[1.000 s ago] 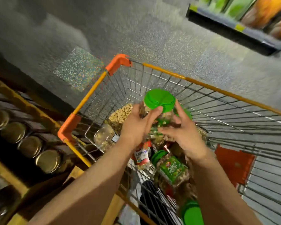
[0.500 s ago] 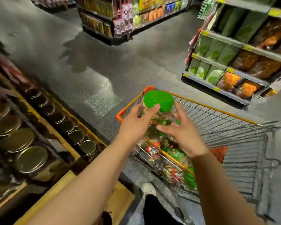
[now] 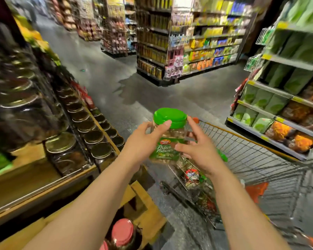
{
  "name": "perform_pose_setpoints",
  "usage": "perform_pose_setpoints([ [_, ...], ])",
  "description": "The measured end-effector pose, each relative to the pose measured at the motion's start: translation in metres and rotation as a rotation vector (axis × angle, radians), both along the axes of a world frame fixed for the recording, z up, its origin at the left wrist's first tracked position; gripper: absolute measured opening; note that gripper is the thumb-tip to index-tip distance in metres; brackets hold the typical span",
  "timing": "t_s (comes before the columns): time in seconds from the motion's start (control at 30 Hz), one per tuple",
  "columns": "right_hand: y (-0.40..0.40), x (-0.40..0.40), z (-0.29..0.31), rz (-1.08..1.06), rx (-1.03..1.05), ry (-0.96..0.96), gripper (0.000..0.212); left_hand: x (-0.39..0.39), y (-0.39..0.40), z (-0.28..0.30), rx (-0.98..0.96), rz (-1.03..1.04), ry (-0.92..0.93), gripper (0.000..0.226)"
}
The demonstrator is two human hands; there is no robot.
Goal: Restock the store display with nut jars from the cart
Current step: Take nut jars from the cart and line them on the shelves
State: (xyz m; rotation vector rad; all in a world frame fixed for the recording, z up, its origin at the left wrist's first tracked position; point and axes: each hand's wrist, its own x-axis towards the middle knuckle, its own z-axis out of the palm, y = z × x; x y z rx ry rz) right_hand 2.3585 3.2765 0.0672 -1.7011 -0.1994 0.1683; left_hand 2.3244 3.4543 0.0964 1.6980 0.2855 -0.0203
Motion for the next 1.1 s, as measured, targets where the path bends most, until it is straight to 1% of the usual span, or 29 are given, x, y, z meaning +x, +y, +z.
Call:
perform_pose_setpoints([
  [0.07, 0.006, -0.014, 0.007, 0.061, -0.004, -0.048, 0.098, -0.023, 0.006, 0.008, -0.003, 0.058, -0.015, 0.111],
  [0.17, 0.011, -0.035, 0.019, 0.145, 0.013, -0.094, 0.094, -0.059, 0.01, 0.017, 0.006, 0.128, -0.043, 0.093],
  [0.23, 0.011, -0.053, 0.026, 0.196, -0.013, -0.127, 0.093, -0.083, 0.009, 0.021, 0.024, 0.169, -0.043, 0.093],
  [0.27, 0.01, -0.062, 0.028, 0.207, -0.029, -0.136, 0.093, -0.095, 0.008, 0.023, 0.032, 0.191, -0.039, 0.09],
  [0.3, 0.009, -0.07, 0.028, 0.211, -0.033, -0.148, 0.094, -0.105, 0.007, 0.023, 0.035, 0.209, -0.042, 0.082],
  [0.4, 0.0, -0.101, 0.029, 0.241, -0.058, -0.211, 0.097, -0.139, -0.002, 0.021, 0.036, 0.272, -0.071, 0.048],
  [0.43, -0.003, -0.11, 0.029, 0.251, -0.068, -0.224, 0.098, -0.149, -0.005, 0.018, 0.04, 0.291, -0.072, 0.044],
  [0.47, -0.005, -0.118, 0.03, 0.261, -0.074, -0.234, 0.097, -0.159, -0.009, 0.016, 0.045, 0.303, -0.073, 0.044],
  [0.6, -0.01, -0.153, 0.028, 0.315, -0.09, -0.272, 0.087, -0.207, -0.021, 0.009, 0.088, 0.406, -0.066, 0.06],
  [0.67, -0.004, -0.171, 0.028, 0.363, -0.08, -0.28, 0.085, -0.231, -0.021, 0.009, 0.11, 0.487, -0.052, 0.053],
  [0.8, 0.023, -0.206, 0.025, 0.484, -0.039, -0.26, 0.088, -0.285, -0.008, 0.011, 0.132, 0.601, -0.038, 0.038],
  [0.97, 0.076, -0.26, 0.025, 0.624, -0.011, -0.283, 0.086, -0.358, 0.027, 0.012, 0.179, 0.754, -0.036, 0.047],
  [1.1, 0.124, -0.306, 0.03, 0.708, 0.021, -0.277, 0.083, -0.417, 0.064, 0.013, 0.181, 0.848, -0.097, 0.046],
])
